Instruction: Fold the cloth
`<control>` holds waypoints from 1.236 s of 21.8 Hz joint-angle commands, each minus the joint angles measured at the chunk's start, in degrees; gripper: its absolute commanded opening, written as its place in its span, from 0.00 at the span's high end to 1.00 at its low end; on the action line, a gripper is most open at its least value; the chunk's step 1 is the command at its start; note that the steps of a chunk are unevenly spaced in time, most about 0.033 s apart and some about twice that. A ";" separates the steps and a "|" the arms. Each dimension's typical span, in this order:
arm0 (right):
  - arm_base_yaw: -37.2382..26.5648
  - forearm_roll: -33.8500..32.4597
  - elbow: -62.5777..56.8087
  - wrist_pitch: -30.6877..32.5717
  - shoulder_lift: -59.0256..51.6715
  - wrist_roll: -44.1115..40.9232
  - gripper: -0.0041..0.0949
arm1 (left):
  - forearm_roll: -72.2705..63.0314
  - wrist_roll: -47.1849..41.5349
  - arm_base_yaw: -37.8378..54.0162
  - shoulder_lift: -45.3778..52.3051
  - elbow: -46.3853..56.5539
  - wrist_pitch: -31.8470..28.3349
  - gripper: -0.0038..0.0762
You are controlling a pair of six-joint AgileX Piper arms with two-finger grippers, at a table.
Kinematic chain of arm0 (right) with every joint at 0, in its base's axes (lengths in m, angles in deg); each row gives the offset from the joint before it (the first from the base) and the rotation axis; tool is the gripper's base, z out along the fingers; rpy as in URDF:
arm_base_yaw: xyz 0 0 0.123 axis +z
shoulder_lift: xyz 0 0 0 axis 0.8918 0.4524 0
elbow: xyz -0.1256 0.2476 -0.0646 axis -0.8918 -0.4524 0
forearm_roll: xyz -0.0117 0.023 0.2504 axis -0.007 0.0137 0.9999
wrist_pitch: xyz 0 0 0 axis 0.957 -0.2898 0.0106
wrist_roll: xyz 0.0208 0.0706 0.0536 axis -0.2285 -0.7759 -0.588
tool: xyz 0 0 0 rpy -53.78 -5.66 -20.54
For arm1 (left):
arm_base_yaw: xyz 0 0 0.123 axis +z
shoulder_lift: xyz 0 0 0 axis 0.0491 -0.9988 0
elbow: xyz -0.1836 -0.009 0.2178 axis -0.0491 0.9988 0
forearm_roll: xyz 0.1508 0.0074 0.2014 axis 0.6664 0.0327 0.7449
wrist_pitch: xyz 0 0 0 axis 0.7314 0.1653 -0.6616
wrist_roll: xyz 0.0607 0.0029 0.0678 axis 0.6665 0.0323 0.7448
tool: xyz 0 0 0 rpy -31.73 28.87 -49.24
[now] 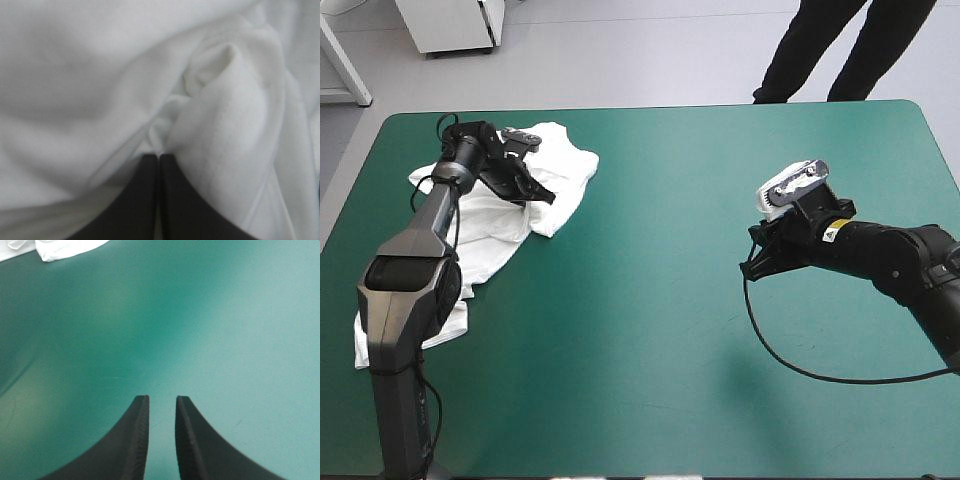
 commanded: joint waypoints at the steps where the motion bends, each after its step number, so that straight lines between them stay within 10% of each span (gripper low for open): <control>1: 0.10 0.42 2.00 -2.67 -1.17 0.08 0.77 | -6.32 -0.04 -5.57 4.15 -0.17 7.82 0.98; 27: 0.10 -20.44 1.79 2.99 -5.19 -11.84 0.77 | -19.35 -1.28 -50.19 14.08 2.25 7.91 0.98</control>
